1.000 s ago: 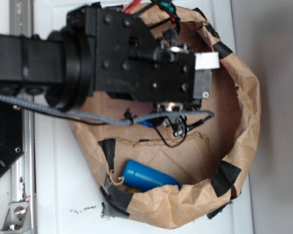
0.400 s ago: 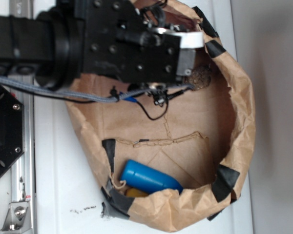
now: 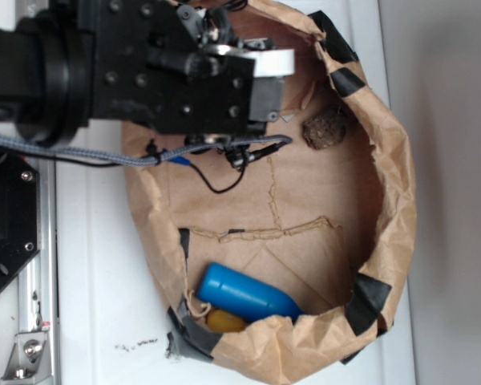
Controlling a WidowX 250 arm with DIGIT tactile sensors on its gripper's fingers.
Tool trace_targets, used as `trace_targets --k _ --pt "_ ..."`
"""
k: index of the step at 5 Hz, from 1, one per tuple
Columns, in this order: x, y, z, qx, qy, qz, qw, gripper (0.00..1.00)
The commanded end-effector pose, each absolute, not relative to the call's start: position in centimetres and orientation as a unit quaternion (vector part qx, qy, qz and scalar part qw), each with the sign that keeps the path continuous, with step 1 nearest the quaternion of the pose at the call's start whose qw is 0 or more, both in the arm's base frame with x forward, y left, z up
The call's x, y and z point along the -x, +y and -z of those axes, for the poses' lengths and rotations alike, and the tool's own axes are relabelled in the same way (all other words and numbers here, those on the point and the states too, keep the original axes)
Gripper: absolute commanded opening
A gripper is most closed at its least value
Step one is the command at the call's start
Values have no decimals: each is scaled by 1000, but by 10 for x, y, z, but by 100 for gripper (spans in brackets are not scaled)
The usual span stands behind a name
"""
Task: Grab the silver keys.
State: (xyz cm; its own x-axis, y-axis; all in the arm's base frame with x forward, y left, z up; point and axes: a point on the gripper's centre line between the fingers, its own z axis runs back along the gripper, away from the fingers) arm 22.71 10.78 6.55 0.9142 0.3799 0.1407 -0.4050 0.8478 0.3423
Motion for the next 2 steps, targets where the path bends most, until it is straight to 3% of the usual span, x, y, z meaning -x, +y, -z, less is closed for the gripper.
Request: trace_targets --k 1,2 --pt "-222 133 -75 -197 -71 -237 949 100" --pt "-222 135 -68 -202 -87 -240 945 100"
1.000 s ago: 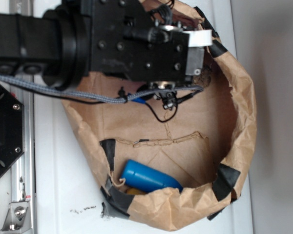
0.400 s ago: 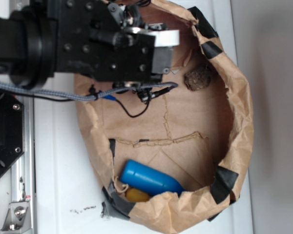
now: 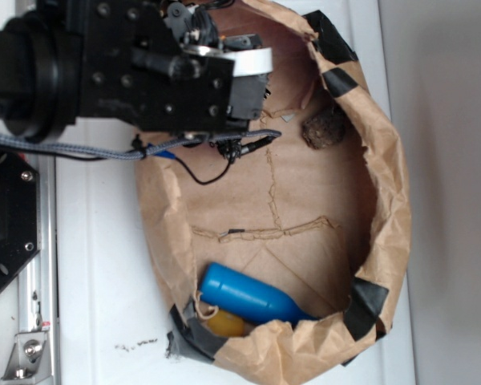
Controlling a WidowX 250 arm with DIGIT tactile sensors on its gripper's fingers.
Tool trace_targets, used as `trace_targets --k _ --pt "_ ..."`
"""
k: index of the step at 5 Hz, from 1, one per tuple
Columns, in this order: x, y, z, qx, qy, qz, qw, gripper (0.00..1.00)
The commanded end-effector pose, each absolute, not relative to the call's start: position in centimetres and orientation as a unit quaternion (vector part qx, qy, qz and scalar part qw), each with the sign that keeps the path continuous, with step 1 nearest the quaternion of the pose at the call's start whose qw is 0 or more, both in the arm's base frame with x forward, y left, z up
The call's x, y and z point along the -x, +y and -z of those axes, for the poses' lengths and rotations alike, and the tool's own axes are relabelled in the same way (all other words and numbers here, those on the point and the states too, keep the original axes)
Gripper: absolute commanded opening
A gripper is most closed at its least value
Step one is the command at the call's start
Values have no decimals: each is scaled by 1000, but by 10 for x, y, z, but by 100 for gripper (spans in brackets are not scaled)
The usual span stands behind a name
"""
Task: Grab the silver keys.
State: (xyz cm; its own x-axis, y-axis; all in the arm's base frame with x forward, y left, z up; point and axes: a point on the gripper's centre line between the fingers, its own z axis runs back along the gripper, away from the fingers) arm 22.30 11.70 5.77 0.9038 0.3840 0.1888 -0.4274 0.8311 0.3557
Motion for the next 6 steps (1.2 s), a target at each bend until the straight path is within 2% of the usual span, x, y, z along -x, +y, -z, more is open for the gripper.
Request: trace_targets --k 1,2,5,6 --pt "-224 136 -59 -210 -106 -244 941 100" --pt "-231 136 -39 -239 -134 -262 925 100" --pt "-239 130 -44 -230 -126 -273 926 100" --pt "-242 129 -44 -227 -126 -280 924 0"
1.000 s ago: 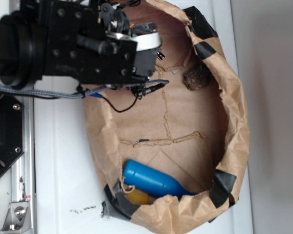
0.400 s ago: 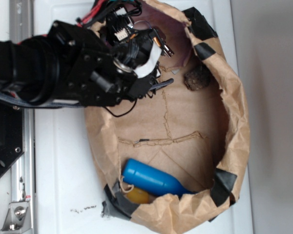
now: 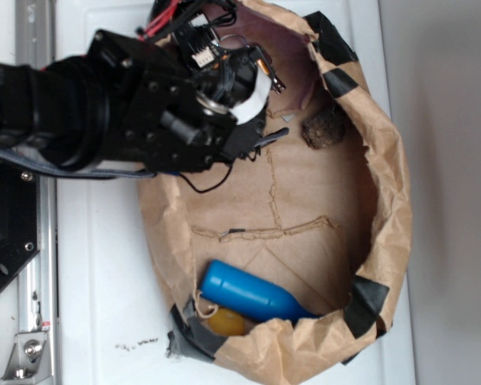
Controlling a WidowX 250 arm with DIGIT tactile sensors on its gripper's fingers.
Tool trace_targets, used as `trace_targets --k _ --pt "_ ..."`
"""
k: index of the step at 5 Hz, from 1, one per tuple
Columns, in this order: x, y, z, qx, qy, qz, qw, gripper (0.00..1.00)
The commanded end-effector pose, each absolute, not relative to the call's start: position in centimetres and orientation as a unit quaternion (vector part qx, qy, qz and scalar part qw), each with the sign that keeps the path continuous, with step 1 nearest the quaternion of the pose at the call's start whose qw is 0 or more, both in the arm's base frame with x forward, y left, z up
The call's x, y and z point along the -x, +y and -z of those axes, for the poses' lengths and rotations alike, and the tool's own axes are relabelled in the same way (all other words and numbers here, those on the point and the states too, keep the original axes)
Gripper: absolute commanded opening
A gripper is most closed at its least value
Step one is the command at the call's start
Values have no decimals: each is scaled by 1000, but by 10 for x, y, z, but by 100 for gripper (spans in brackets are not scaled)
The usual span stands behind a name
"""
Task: Grab the silver keys.
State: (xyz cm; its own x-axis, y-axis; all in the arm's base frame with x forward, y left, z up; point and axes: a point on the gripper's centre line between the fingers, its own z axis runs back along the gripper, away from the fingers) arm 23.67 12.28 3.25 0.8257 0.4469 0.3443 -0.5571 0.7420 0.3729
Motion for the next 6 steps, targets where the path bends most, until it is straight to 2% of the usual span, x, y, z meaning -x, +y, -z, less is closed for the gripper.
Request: trace_targets --k 1,3,6 --pt "-244 127 -44 -225 -126 -282 924 0" --pt "-241 122 -51 -200 -99 -262 939 0" --pt "-241 117 -60 -172 -99 -254 947 0"
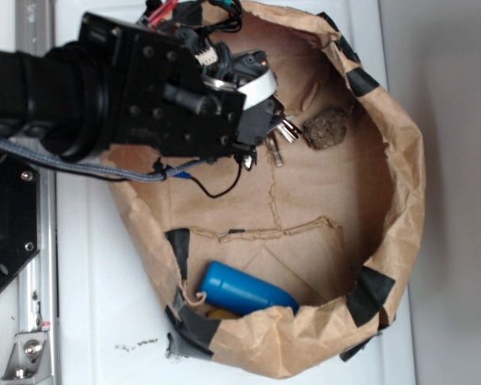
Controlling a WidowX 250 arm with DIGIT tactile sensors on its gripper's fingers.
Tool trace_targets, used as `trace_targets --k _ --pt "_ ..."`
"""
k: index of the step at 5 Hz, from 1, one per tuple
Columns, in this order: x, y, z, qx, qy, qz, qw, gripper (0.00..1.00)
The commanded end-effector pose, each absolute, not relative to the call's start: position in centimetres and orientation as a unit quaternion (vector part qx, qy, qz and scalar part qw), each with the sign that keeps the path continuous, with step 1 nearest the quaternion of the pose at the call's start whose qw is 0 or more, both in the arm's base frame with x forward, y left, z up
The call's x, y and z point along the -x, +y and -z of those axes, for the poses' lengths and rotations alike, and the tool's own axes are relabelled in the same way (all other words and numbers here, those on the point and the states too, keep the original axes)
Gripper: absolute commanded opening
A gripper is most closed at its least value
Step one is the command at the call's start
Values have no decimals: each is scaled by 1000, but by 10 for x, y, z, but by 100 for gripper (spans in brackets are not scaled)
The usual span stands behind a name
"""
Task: Grab the silver keys.
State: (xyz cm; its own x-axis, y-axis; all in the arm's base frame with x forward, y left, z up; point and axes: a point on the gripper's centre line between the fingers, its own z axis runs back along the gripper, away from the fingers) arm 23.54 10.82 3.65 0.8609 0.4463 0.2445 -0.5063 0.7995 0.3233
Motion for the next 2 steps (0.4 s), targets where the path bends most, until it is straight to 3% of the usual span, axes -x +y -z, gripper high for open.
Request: trace_targets --k 1,2 --pt "-238 116 -65 -153 -90 -233 956 0" --pt "-232 116 -74 -122 -96 -213 965 0"
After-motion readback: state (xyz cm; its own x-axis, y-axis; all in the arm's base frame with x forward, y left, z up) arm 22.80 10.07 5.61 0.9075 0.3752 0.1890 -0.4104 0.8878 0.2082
